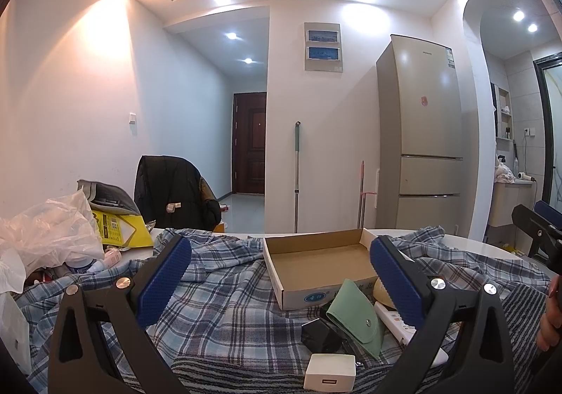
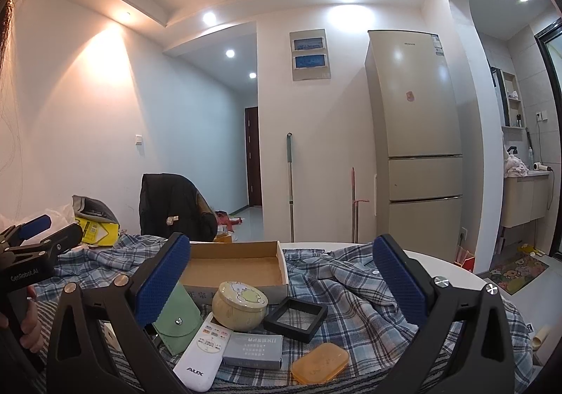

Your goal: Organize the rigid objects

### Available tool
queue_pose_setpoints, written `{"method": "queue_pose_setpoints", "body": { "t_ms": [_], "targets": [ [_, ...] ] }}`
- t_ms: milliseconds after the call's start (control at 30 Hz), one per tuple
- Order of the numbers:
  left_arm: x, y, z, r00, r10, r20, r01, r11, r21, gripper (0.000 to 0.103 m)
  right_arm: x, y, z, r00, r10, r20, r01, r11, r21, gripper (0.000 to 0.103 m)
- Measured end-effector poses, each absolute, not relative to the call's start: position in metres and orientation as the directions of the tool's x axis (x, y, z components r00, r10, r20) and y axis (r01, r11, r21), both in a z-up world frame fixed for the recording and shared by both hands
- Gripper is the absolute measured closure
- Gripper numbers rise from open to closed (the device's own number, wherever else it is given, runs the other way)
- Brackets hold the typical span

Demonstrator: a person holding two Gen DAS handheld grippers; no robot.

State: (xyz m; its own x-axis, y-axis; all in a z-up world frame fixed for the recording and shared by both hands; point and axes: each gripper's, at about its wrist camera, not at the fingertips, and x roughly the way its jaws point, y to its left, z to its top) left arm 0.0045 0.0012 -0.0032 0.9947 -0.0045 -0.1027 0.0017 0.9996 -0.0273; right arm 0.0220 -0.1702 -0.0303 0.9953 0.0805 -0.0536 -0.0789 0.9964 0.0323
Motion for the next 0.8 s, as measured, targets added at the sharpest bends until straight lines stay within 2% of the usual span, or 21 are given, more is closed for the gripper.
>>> {"method": "queue_pose_setpoints", "body": {
  "t_ms": [300,533,800],
  "targets": [
    [0.008,0.002,-0.006,0.993,-0.004,-0.122,0.001,1.0,-0.021,0.0,0.026,-0.168,-0.032,0.994,0.087,-0.066,-0.086,0.996,0.025,0.0],
    [0.0,0.004,-0.005,0.997,-0.002,-0.076,-0.001,0.999,-0.032,0.0,0.031,-0.168,-0.033,0.991,0.093,-0.097,-0.091,0.995,0.029,0.0],
    [0.006,0.003,-0.005,0.994,0.0,-0.105,-0.001,1.0,-0.015,0.0,0.034,-0.17,-0.033,0.989,0.095,-0.117,-0.091,0.995,0.041,0.0]
  ]
}}
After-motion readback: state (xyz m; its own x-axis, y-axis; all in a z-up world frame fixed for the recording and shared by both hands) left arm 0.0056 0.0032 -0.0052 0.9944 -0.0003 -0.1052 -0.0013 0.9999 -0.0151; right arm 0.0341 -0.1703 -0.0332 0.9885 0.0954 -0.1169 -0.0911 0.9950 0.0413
